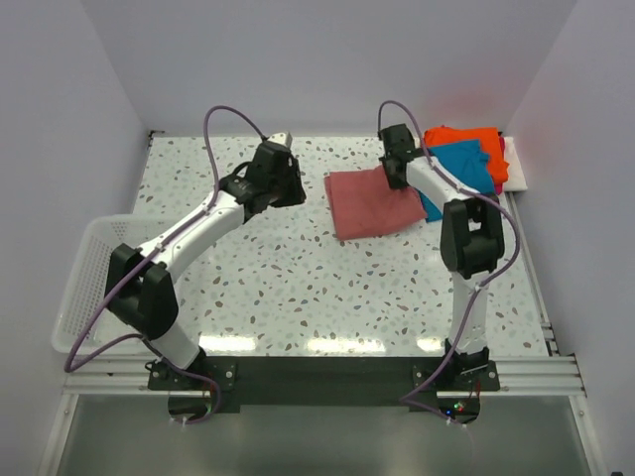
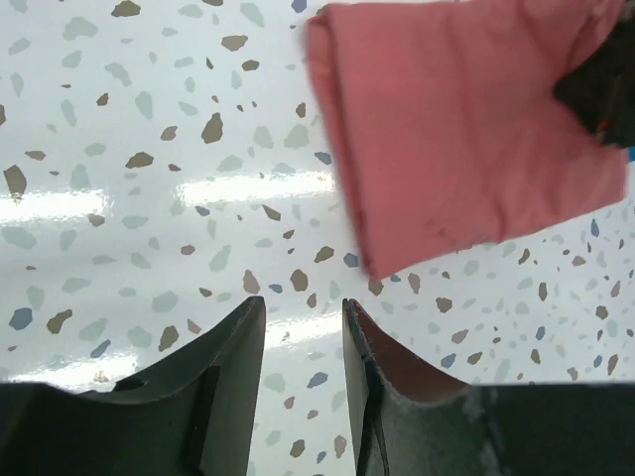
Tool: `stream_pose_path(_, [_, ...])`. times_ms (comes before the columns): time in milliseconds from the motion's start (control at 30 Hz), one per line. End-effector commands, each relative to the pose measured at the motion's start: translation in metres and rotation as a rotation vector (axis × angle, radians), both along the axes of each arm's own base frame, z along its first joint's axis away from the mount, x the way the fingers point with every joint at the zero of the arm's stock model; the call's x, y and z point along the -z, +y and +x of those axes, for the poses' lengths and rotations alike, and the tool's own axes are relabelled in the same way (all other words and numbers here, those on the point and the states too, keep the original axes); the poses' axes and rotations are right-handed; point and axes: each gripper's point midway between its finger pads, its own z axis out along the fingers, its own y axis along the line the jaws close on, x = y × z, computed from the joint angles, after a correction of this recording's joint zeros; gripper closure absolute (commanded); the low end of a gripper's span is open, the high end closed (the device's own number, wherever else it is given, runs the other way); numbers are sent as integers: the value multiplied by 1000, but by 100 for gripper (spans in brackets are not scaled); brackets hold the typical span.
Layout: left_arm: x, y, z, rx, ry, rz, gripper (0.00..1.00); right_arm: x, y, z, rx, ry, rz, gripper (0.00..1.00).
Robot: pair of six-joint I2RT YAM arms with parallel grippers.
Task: Fold and stack the t-shirts
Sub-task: Neatly place the folded tshirt to the corner
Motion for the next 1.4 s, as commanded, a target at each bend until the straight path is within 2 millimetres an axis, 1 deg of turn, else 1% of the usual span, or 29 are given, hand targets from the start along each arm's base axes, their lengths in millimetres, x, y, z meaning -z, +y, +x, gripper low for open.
stream_pose_path(0, [15,18,-14,32,37,62,58,-78,-41,26,-13,-127,-203,100])
stream_pose_path(33, [16,20,-16,32,44,66,58,-79,-56,28,4,-116,-242,100])
stream_pose_path(100, [18,22,-19,49,51,65,58,-91,-67,34,20,-138,-259,100])
stream_pose_path(133, [18,24,-18,49,50,64,58,-95,-78,36,28,-140,-274,100])
stream_pose_path(233, [19,25,-18,58,56,57,58,-110,-99,43,52,-158,-306,100])
stream_pose_path(367, [21,21,-16,78,63,47,58,-136,-115,47,69,-203,-328,100])
stream_pose_path(400, [21,20,-15,83,63,43,58,-145,-120,49,79,-223,-331,100])
stream_pose_path(433, [23,20,-15,85,69,44,58,-149,-123,49,74,-222,-339,100])
stream_pose_path(467, [22,18,-14,91,68,40,58,-161,-125,51,81,-244,-338,100])
stream_pose_path(567, [23,17,-13,98,72,42,58,-177,-138,52,100,-266,-344,100])
stream_pose_path(600, [23,17,-12,99,72,43,58,-186,-142,53,109,-284,-344,100])
stream_pose_path(633, [24,17,-12,99,74,44,58,-189,-151,53,127,-284,-346,100])
stream_pose_path(700, [24,14,-14,116,79,34,58,-195,-162,56,150,-297,-341,100])
stream_pose_path(767, [25,12,-14,127,82,31,58,-192,-179,55,187,-287,-335,100])
stream_pose_path(800, [26,11,-14,131,85,28,58,-189,-185,55,201,-284,-335,100])
stream_pose_path(833, [27,10,-14,138,87,26,58,-182,-194,55,224,-274,-330,100])
stream_pose_path(900, [29,6,-15,151,95,16,58,-173,-199,56,254,-262,-334,100])
stream_pose_path(933, [30,5,-14,155,98,14,57,-162,-220,54,321,-245,-345,95])
stream_pose_path(967, [30,4,-14,159,99,12,57,-161,-225,55,346,-249,-342,89])
stream_pose_path(1000, [31,2,-16,171,104,4,57,-159,-230,55,374,-250,-338,78])
stream_pose_path(1033, [32,2,-17,176,106,0,56,-149,-229,56,397,-238,-324,50])
stream_pose_path(1100, [31,0,-19,183,109,-9,55,-152,-233,54,468,-268,-317,13])
stream_pose_path(1133, [28,-1,-20,186,103,-18,54,-150,-232,51,498,-270,-292,1])
stream_pose_path(1167, [29,0,-22,187,104,-21,53,-157,-231,51,514,-287,-269,1])
stream_pose_path(1233, [25,1,-26,189,92,-30,51,-159,-223,47,539,-299,-203,1])
stream_pose_path(1267, [23,2,-27,186,86,-32,50,-172,-219,41,543,-325,-164,1])
stream_pose_path(1300, [22,3,-28,185,80,-33,50,-173,-207,41,539,-342,-91,1])
stream_pose_path(1333, [17,3,-29,185,67,-42,50,-183,-201,39,535,-376,-50,1])
stream_pose_path(1367, [19,4,-30,185,70,-41,49,-174,-193,33,528,-356,-15,1])
